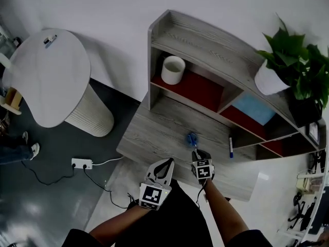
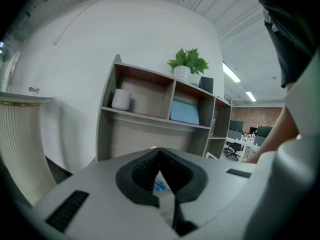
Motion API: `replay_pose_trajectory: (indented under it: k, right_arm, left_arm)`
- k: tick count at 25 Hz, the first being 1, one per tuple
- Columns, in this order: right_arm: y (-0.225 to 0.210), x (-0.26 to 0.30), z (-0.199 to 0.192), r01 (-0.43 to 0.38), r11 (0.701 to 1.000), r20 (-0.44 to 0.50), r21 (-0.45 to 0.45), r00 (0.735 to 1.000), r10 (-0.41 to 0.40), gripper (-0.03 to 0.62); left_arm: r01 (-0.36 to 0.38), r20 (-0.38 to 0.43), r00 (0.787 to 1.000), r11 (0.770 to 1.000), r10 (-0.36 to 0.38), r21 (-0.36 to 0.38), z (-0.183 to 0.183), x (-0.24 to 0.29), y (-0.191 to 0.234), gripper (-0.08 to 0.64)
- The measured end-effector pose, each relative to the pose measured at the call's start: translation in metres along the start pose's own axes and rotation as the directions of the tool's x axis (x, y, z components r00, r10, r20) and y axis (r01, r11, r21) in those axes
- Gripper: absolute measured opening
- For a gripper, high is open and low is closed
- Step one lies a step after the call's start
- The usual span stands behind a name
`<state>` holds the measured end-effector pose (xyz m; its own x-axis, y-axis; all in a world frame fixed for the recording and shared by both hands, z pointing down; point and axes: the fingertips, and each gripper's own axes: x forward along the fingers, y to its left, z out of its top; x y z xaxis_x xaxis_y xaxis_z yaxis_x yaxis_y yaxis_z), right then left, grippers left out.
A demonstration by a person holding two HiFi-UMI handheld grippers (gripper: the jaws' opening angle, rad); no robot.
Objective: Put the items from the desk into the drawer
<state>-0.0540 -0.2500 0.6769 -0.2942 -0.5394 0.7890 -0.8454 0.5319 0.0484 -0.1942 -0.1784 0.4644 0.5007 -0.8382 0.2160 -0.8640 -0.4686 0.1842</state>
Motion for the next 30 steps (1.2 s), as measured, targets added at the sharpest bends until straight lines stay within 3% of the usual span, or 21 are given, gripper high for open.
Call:
replay_pose_trajectory:
  k: [13,23,30]
  right_arm:
    - [-0.037,0.079,-0.026,-0.024,0.998,-0.178,-0.051,0.984,0.015,0.106]
    - [-0.033,0.091,-0.033,-0.086,0.993,-0.222,-0.084,0.973,0.065,0.082]
    - [-0.033,0.087,-0.034,-0.075,0.993,-0.182,-0.087,0.982,0.058,0.074]
  left_arm:
    - [-0.124,-0.043,0.992,0.992,0.123,-0.033,-0.012,0.014,0.026,0.003]
    - [-0.178,-0.048,0.983,0.983,0.175,-0.055,-0.015,0.023,0.033,0.004]
    - [-0.169,-0.045,0.985,0.985,0.167,-0.044,-0.013,0.022,0.028,0.003]
